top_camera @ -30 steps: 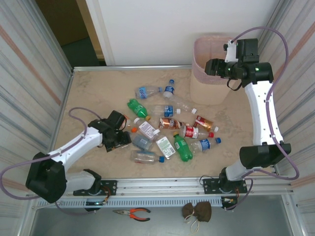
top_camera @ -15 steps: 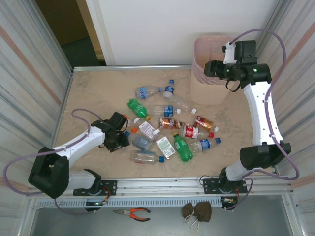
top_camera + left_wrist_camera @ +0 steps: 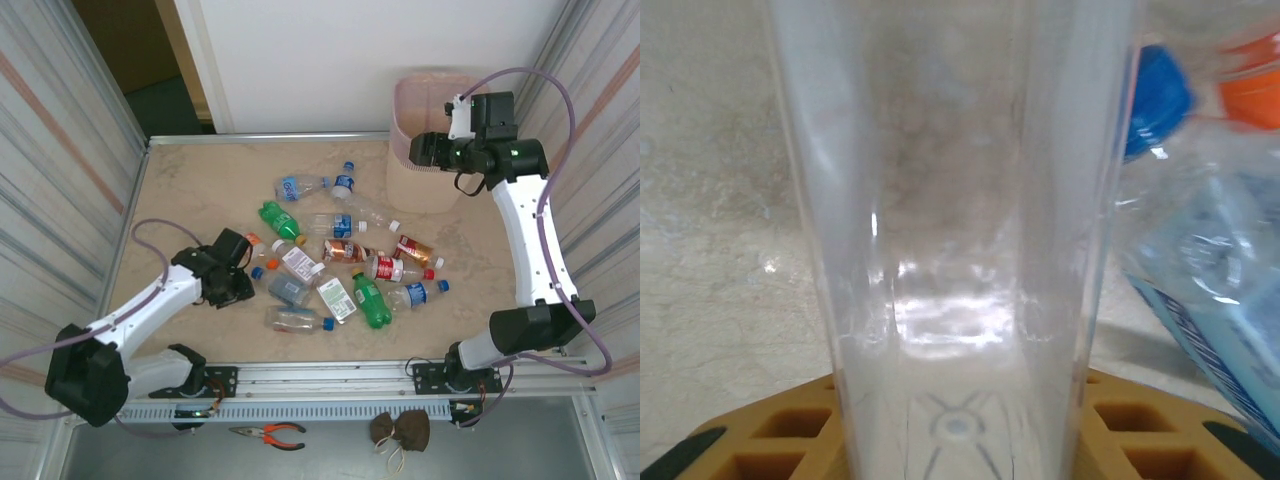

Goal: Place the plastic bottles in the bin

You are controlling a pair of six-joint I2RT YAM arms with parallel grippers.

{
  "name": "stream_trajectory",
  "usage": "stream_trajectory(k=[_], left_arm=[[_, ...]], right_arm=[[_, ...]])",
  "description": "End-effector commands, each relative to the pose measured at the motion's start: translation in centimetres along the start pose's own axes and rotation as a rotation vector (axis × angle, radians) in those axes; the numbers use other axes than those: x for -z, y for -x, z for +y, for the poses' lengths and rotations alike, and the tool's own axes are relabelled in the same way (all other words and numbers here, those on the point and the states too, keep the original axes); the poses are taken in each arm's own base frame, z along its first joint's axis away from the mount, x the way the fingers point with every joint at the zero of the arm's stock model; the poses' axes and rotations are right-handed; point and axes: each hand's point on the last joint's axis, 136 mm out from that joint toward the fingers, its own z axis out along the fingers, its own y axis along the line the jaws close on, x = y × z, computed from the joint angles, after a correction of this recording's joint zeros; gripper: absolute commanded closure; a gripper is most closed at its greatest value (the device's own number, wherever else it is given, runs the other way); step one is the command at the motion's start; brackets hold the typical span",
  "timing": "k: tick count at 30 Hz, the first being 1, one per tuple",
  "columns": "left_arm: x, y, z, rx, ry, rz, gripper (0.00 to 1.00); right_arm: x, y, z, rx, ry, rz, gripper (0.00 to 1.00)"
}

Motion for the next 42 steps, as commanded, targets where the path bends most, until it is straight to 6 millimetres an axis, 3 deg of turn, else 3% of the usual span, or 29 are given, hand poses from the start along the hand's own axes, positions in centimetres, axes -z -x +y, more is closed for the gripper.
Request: stream_trajectory(k=[1, 6, 13, 20, 32, 37, 42], left_arm=[[3.4, 2.0, -1.0, -0.078, -0.069, -0.118, 0.6], [7.8, 4.0, -4.2, -0.208, -0.253, -0.268, 0.61], [14.0, 5.0, -11.0, -0.427, -0.635, -0.443, 0.62], [17.0, 4.9, -14.9, -0.545, -0.849, -0.489, 0.63], [19.7, 6.4, -17.1, -0.603, -0.923, -0.568, 0.63], [20.4, 6.7, -17.6, -0.623, -0.933, -0.59, 0.63], [20.5, 6.6, -18.0, -0.659, -0.938, -0.574, 0.63]], right_arm=[[1.2, -0.1, 2.0, -0.005, 0.059, -0.04, 0.3], [1.1, -1.4, 5.0, 0.012, 0.147, -0.034, 0.3], [0.3, -3.6, 10.2, 0.038, 0.276, -0.014, 0.27], [0.4, -5.3, 15.6, 0.066, 0.41, -0.039, 0.19], [-0.1, -8.3, 24.1, 0.132, 0.556, -0.016, 0.06], [-0.8, -9.2, 26.8, 0.141, 0.577, 0.014, 0.03], [-1.7, -9.2, 27.7, 0.129, 0.531, 0.023, 0.03]])
